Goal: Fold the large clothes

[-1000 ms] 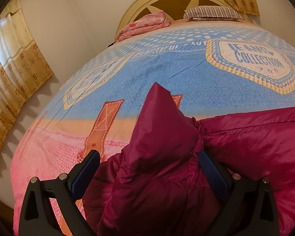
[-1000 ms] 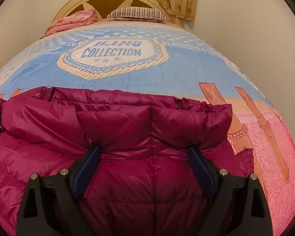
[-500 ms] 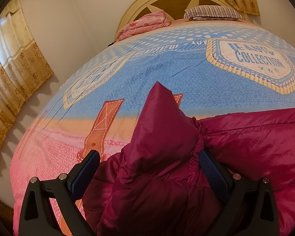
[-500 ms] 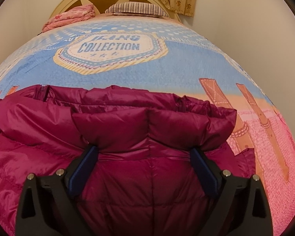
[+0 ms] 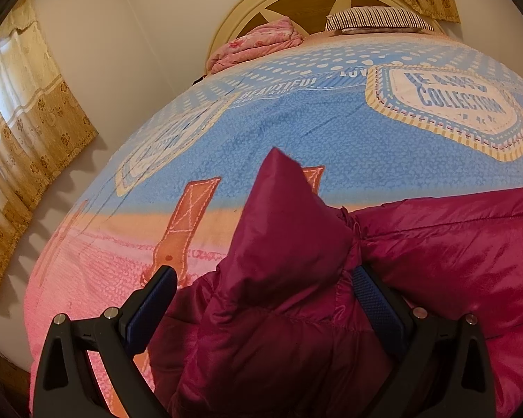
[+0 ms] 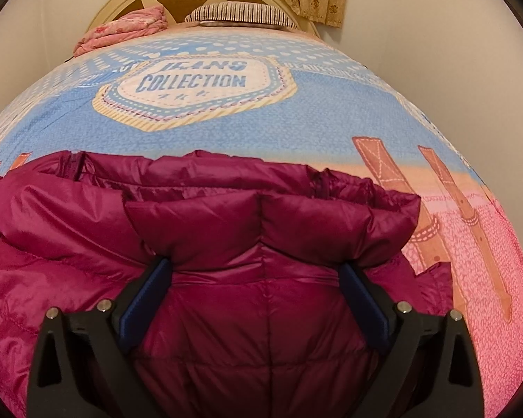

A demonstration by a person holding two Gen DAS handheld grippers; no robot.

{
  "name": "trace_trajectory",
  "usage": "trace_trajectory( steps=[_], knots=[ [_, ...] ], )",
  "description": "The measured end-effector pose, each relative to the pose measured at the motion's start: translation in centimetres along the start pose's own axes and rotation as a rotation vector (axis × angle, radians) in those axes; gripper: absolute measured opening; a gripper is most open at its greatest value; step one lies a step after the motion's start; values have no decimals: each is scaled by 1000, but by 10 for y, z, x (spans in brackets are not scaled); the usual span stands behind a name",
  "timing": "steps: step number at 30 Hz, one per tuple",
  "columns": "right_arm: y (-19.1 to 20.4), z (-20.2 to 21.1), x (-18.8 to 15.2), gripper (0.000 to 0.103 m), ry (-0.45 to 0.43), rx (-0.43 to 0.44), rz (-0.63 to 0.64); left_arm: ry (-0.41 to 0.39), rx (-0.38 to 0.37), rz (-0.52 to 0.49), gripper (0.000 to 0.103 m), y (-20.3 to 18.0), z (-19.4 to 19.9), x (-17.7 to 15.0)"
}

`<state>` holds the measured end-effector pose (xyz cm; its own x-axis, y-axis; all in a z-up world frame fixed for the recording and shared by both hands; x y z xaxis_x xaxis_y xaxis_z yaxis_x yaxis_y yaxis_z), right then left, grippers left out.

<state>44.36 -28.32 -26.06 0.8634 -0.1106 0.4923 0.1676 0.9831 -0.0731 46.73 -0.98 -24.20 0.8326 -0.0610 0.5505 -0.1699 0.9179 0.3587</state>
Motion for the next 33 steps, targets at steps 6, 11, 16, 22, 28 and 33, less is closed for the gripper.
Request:
trace_trajectory(
  steps=[6,11,16,22,28,33],
  knots=[
    [2,40,-1,92,-52,-20,-8,-56,-112,37,101,35,58,-9],
    [47,91,-10,95,-143,91,28,-146,-52,18,101,41,81,-36],
    [92,60,-29,94,-82,19,139,-68,-3,10,101,35,46,-49],
    [89,40,-33,98,-53,19,118,-38,-32,16,101,30,32,-53],
    [88,35,-34,99,-52,17,112,-31,-16,8,102,25,30,-55],
    [88,34,-32,99,-47,19,110,-33,-1,1,102,24,30,-54]
  ],
)
Point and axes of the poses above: each gripper's, at about its wrist camera, not at the fingertips, and z roughly against the way its jaws point, y to its left, x to its top, the point moved 3 cm from there along -z, roughly the way its jaws point, and after that the axes turned 9 degrees about y, right-handed, at the moved point
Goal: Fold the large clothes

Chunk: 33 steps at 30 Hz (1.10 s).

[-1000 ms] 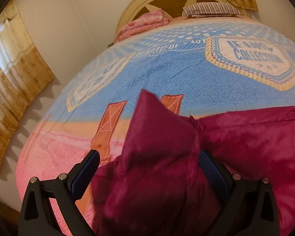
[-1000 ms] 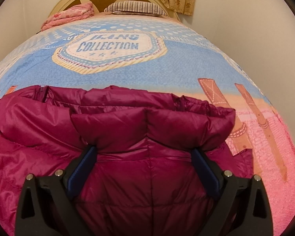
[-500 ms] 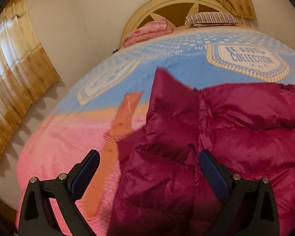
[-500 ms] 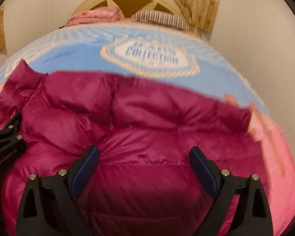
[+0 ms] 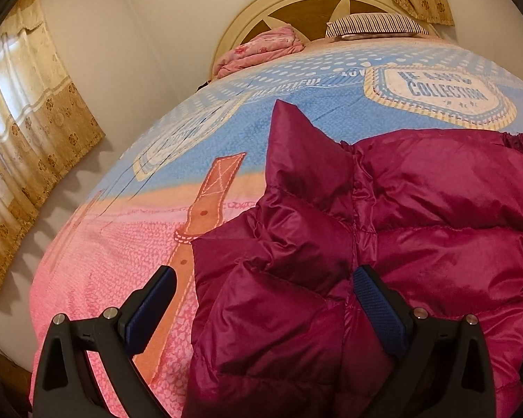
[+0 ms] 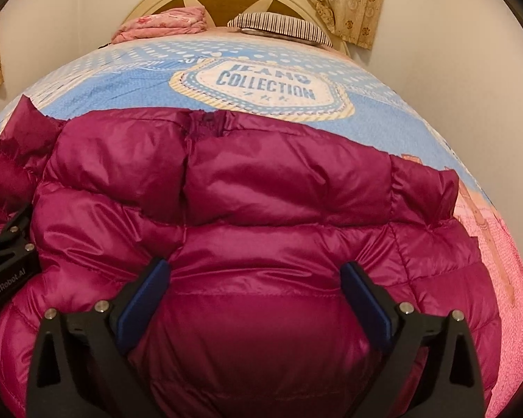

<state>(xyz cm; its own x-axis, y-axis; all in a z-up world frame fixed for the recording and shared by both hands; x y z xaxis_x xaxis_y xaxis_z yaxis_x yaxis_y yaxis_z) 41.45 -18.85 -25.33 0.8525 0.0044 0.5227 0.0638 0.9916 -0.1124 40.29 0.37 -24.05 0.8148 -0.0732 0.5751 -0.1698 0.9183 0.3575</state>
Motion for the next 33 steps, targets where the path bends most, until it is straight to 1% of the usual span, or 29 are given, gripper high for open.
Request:
trace_trajectory(
  steps=[2,4,5,6,7,9,11,12,13,14,15,16,19,21,25,26,27,28,30,31,32,33],
  knots=[
    [-1,1,0,100,3,4,-1,-4,9,-2,102,2,5,0],
    [-4,9,-2,99,12,16,-7,13,-18,11,102,10,14,-3],
    [-5,18,-4,98,1,16,-9,8,-49,38,102,20,25,-8],
    [-5,28,-8,98,-17,18,-14,-12,-79,51,102,28,36,-13],
    [-7,44,-15,98,-45,28,-20,-41,-88,54,102,35,49,-21],
    [-11,69,-35,99,-76,36,-26,-67,-70,51,102,43,62,-35],
    [-13,80,-52,99,-86,31,-41,-74,-59,63,102,49,65,-50],
    [-13,81,-62,99,-81,28,-46,-61,-45,67,102,49,61,-57],
    [-10,74,-74,99,-54,24,-46,-45,-33,68,102,48,55,-61],
    [-7,68,-79,99,-39,23,-37,-15,-34,66,102,45,45,-67],
    [-5,63,-85,99,-44,18,-35,4,-58,76,102,43,39,-71],
    [-3,61,-89,99,-61,5,-31,1,-71,93,102,44,37,-73],
    [1,55,-90,101,-64,-18,-14,-3,-45,81,102,43,41,-71],
    [0,51,-87,102,-48,-5,-22,8,-43,95,102,48,45,-76],
    [-3,55,-90,101,-41,13,-25,40,-126,172,102,69,59,-94],
    [-7,62,-90,100,-39,31,-30,44,-139,178,102,74,62,-101],
    [-12,69,-91,97,-43,40,-37,50,-147,185,102,78,64,-105],
    [-16,81,-94,97,-68,36,-48,51,-157,200,102,84,65,-111],
    [-21,106,-101,99,-154,-3,-51,64,-161,222,102,89,63,-119],
    [-22,111,-105,100,-167,-28,-46,73,-176,233,102,90,60,-121],
    [-21,109,-107,100,-156,-41,-34,89,-195,234,102,86,55,-121],
    [-18,102,-109,100,-131,-51,-18,96,-197,231,102,84,53,-120]
  ],
)
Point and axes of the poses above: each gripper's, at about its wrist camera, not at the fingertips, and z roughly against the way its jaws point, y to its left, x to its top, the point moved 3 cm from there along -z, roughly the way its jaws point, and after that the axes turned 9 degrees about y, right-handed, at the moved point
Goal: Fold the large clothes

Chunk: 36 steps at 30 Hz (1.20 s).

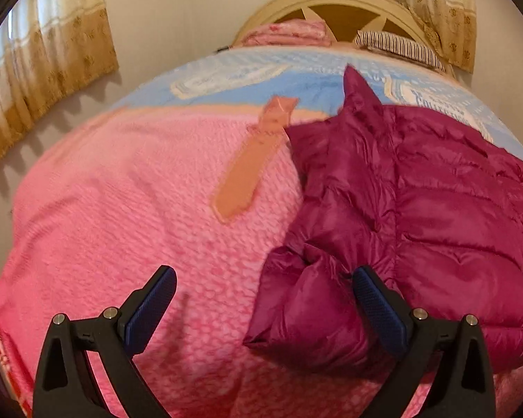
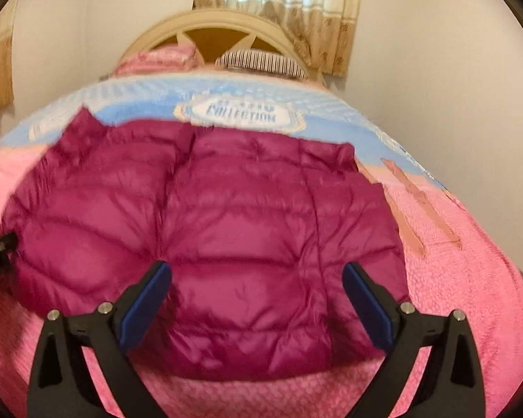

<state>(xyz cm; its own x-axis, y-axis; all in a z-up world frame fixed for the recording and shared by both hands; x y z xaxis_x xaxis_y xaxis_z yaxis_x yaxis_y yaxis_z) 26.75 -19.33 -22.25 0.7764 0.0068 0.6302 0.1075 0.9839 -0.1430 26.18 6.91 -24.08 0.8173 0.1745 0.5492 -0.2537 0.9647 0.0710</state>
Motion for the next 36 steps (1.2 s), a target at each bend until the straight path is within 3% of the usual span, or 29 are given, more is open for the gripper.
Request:
trace_trajectory(
  steps=[2,5,7,8,9,12,15,22,27,32,34,36],
  knots=[
    [9,-23,-8,99,62,-25,46,1,-19,-14,102,-7,-4,1],
    [14,-33,-9,102,60,-52,60,0,-29,-60,97,-19,-11,-1],
    [14,-37,-7,102,60,-46,62,12,-107,-59,78,-24,-11,-1],
    [14,-38,-6,102,59,-42,61,18,-148,-67,55,-27,-10,-1],
    [13,-38,-6,102,56,-38,60,18,-170,-86,47,-32,-7,-2],
    [13,-37,-14,102,49,-34,51,-14,-117,-145,31,-43,1,-4],
    [13,-37,-14,102,56,-33,53,-34,-113,-159,14,-38,10,-3],
    [15,-36,-11,102,71,-66,65,-113,-144,-169,6,-19,48,-2],
    [42,-28,-13,101,53,-38,108,-187,-119,-145,5,13,80,3],
    [83,-16,-7,101,43,67,220,-253,-67,-139,5,42,102,23],
    [78,-7,-3,100,73,131,248,-277,-53,-165,5,41,112,30],
    [53,4,0,101,58,142,230,-312,-41,-198,5,31,123,34]
  ],
)
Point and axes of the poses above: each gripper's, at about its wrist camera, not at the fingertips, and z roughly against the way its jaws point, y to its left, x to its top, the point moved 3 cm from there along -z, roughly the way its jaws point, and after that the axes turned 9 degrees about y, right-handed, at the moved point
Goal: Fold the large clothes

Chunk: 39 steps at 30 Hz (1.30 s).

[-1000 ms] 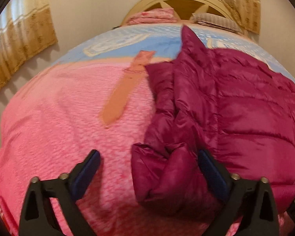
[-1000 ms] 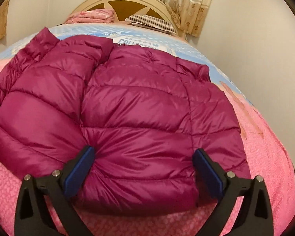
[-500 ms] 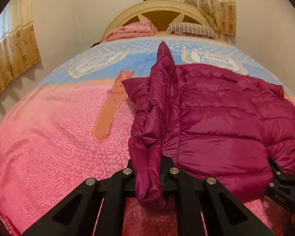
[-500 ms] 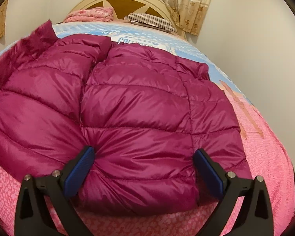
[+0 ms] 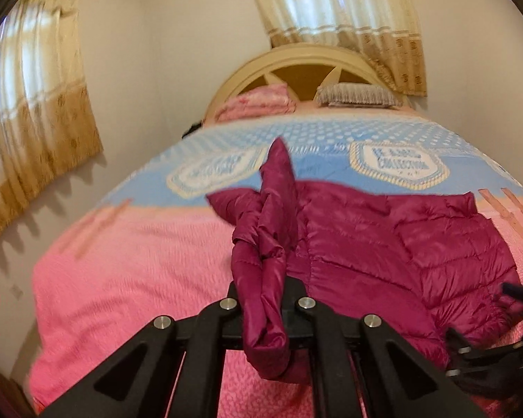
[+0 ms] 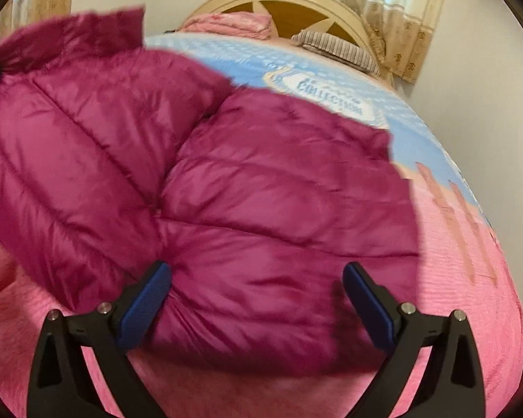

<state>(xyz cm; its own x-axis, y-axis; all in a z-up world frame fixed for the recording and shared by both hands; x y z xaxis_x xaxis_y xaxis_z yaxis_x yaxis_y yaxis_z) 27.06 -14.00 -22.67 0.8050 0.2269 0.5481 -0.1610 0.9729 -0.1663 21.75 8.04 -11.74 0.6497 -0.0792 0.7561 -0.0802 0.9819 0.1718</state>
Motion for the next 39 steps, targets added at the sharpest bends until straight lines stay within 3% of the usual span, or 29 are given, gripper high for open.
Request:
trace_trajectory(
  steps=[6,11,18,22,25,26,28,29,31,33,36,39],
  knots=[
    [-122,17,-25,103,-24,-141,-154,-156,-11,-179,5,-76,43,33],
    [-214,13,-54,103,3,-229,-339,-248,-74,-362,5,-171,62,37],
    [-270,5,-91,103,61,-265,-465,-244,-92,-612,5,-289,23,-13],
    [-284,6,-109,103,97,-279,-499,-233,-82,-710,10,-319,5,-42],
    [-295,5,-116,103,115,-289,-523,-239,-83,-725,19,-317,20,-46],
    [-298,5,-116,103,117,-291,-528,-252,-97,-716,31,-310,31,-42],
    [-301,7,-115,103,116,-298,-536,-311,-110,-688,67,-294,57,-35],
    [-303,9,-113,103,111,-300,-539,-351,-121,-663,100,-283,73,-31],
    [-304,13,-107,103,101,-299,-539,-411,-140,-625,102,-265,94,-24],
    [-304,16,-100,100,88,-302,-539,-421,-108,-596,102,-244,102,-12],
    [-293,33,-74,91,39,-269,-531,-343,-72,-463,102,-203,82,11],
    [-270,58,-29,90,-38,-232,-480,-213,90,-317,102,-157,34,36]
  ],
)
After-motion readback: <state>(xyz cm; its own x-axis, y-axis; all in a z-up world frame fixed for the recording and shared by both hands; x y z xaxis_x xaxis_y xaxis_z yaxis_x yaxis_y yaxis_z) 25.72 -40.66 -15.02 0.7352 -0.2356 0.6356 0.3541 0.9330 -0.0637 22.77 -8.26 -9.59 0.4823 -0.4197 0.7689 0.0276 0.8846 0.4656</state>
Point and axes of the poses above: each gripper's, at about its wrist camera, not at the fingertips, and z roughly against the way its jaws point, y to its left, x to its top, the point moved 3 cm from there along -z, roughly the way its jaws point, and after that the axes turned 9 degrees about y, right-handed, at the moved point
